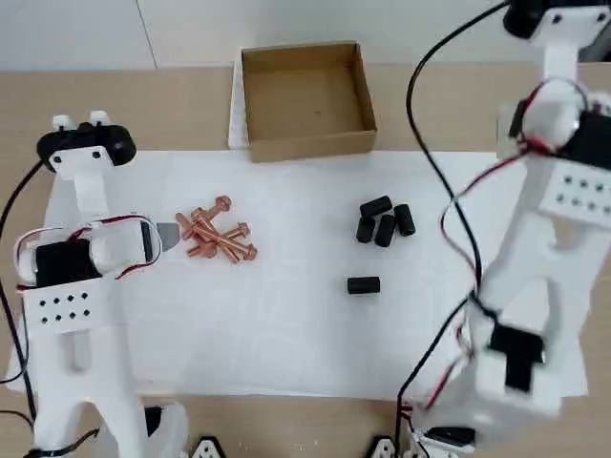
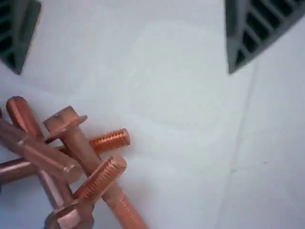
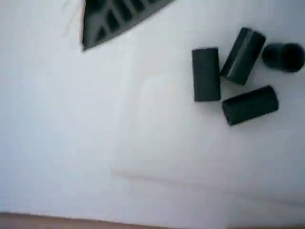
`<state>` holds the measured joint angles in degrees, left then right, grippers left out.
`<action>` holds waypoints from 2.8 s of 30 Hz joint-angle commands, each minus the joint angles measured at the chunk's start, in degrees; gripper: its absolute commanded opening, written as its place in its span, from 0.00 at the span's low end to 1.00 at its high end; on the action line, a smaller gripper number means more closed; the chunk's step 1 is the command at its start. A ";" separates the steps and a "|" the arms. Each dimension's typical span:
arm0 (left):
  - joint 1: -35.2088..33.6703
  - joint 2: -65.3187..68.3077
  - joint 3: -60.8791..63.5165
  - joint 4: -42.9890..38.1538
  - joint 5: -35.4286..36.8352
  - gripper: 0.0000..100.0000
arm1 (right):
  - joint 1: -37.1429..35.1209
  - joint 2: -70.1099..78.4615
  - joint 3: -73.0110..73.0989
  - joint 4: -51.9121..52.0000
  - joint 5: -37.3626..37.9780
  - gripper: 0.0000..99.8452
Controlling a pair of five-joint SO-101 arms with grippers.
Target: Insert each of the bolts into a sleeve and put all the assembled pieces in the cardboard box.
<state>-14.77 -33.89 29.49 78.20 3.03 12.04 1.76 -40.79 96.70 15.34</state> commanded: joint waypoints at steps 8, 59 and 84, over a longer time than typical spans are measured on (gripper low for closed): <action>0.09 0.00 -1.19 -0.09 -0.35 0.26 | -13.41 -24.22 42.20 -0.04 3.52 0.24; -1.67 -0.26 5.05 -2.29 -0.35 0.26 | -30.90 -4.97 57.49 -8.75 34.20 0.24; -1.67 -0.26 5.05 -2.29 -0.35 0.26 | -30.81 8.22 60.48 -18.95 33.93 0.24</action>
<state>-16.18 -33.89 34.77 76.97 2.51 -19.08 8.00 20.31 79.03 49.19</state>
